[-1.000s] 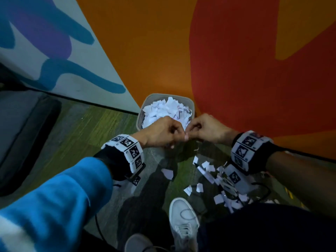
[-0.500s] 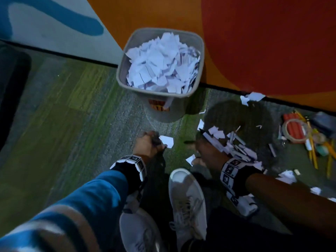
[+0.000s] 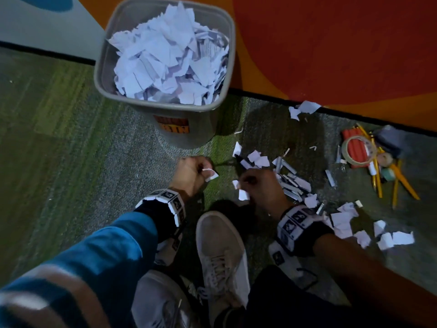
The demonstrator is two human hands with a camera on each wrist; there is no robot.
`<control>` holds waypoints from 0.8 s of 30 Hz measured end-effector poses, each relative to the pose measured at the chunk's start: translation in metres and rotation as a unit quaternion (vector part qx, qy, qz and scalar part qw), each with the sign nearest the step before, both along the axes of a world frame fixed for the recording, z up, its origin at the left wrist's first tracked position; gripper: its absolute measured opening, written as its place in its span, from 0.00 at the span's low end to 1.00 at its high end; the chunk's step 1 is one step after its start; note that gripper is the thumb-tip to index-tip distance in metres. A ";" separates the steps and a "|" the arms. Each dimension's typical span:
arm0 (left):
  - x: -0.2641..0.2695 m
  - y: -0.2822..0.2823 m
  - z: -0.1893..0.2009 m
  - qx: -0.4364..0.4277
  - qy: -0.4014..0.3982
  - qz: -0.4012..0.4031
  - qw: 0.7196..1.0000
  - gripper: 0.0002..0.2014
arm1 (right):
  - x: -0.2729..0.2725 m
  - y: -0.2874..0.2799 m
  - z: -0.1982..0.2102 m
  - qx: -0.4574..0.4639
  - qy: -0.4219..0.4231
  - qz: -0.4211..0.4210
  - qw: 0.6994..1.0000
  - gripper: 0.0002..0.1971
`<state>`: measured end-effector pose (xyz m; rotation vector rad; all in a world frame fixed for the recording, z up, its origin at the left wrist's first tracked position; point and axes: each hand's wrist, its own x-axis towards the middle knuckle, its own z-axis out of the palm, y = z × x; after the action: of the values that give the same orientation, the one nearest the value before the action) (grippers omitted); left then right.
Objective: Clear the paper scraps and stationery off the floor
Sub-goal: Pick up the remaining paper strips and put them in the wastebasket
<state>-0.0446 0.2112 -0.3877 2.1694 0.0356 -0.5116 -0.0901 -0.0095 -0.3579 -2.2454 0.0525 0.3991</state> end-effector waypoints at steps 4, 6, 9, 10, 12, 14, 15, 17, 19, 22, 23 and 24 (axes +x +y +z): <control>-0.012 -0.045 0.016 -0.054 0.010 -0.143 0.988 0.16 | -0.022 -0.053 0.009 0.005 0.005 -0.132 0.991 0.08; -0.017 -0.061 0.015 -0.021 -0.001 -0.212 0.977 0.13 | -0.036 -0.069 0.006 -0.052 0.058 -0.089 0.993 0.11; -0.022 -0.075 0.010 0.051 0.005 -0.262 0.964 0.20 | -0.048 -0.074 -0.005 -0.100 0.117 -0.005 0.988 0.15; -0.025 -0.079 0.009 0.067 0.010 -0.273 0.960 0.22 | -0.051 -0.074 -0.009 -0.121 0.128 0.014 0.984 0.15; -0.028 -0.084 0.004 0.115 0.004 -0.289 0.951 0.25 | -0.057 -0.073 -0.014 -0.162 0.133 0.037 0.977 0.16; -0.029 -0.087 0.003 0.142 -0.001 -0.288 0.947 0.24 | -0.063 -0.070 -0.015 -0.193 0.118 0.051 0.973 0.16; -0.028 -0.087 0.003 0.142 -0.003 -0.281 0.949 0.23 | -0.066 -0.068 -0.013 -0.204 0.103 0.054 0.972 0.14; -0.027 -0.089 0.001 0.136 -0.007 -0.268 0.954 0.18 | -0.070 -0.066 -0.013 -0.216 0.084 0.040 0.972 0.08; -0.025 -0.091 0.002 0.132 -0.013 -0.252 0.959 0.13 | -0.071 -0.067 -0.016 -0.207 0.098 0.021 0.973 0.06; -0.024 -0.095 0.004 0.142 -0.026 -0.265 0.953 0.03 | -0.065 -0.068 -0.019 -0.210 0.103 0.041 0.971 0.06; -0.024 -0.096 0.004 0.151 -0.032 -0.280 0.947 0.01 | -0.058 -0.067 -0.015 -0.194 0.094 0.032 0.976 0.05; -0.025 -0.095 0.003 0.150 -0.035 -0.294 0.943 0.02 | -0.051 -0.068 -0.012 -0.167 0.081 0.011 0.982 0.04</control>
<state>-0.0697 0.1159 -0.3846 2.4880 -0.6289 -0.8037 -0.1409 -0.0776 -0.3704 -2.5403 0.1928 0.6234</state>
